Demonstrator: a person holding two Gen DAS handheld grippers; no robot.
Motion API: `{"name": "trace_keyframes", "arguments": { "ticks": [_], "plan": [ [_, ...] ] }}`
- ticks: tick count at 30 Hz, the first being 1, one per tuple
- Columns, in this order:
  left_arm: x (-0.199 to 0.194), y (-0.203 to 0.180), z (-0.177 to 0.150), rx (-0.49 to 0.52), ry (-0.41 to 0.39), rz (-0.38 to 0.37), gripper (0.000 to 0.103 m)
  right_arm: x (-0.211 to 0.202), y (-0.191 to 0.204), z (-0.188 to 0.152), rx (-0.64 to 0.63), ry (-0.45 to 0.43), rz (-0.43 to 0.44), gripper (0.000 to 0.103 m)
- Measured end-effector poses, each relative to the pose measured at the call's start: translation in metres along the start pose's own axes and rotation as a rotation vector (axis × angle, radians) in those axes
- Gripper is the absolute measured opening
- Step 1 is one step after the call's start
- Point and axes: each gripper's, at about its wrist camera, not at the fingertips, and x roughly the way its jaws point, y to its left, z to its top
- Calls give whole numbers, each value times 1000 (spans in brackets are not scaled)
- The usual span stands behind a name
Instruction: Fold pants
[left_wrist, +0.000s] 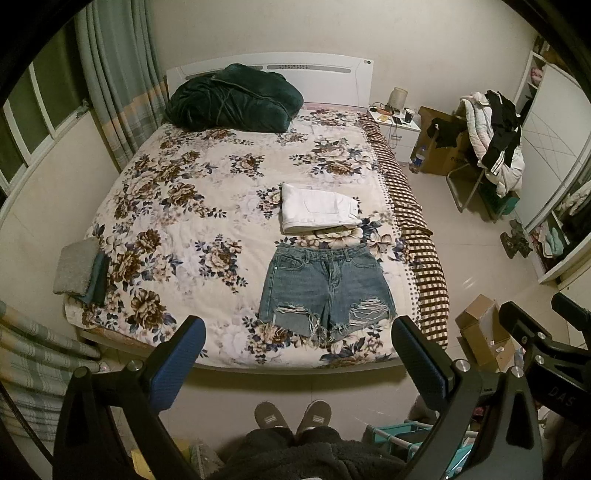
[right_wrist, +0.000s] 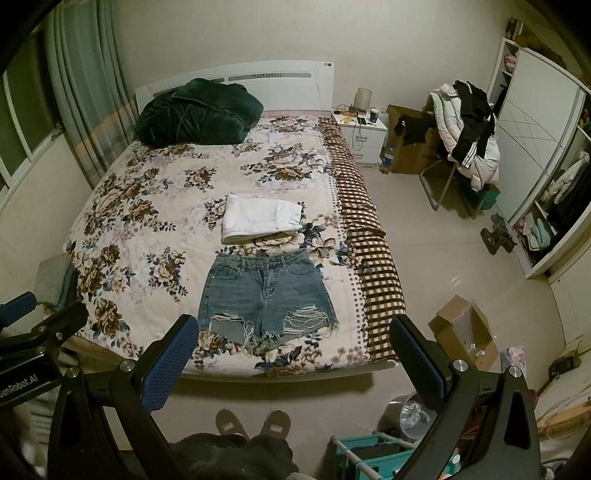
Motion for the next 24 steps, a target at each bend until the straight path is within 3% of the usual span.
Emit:
{"name": "trace_keyframes", "arguments": {
  "ticks": [7, 9, 15, 20, 24],
  "plan": [
    [-3, -10, 2, 0, 9, -5, 103, -4, -1, 10, -4, 14, 0, 103],
    [-3, -18, 17, -2, 12, -5, 103, -3, -2, 15, 0, 22, 0, 103],
    [8, -17, 24, -3, -26, 18, 103, 42, 8, 18, 29, 54, 0, 103],
    [58, -9, 40, 13, -79, 88, 103, 93, 1, 34, 84, 91, 45, 103],
    [120, 6, 47, -4, -38, 155, 103, 164, -17, 53, 122, 151, 81, 103]
  ]
}}
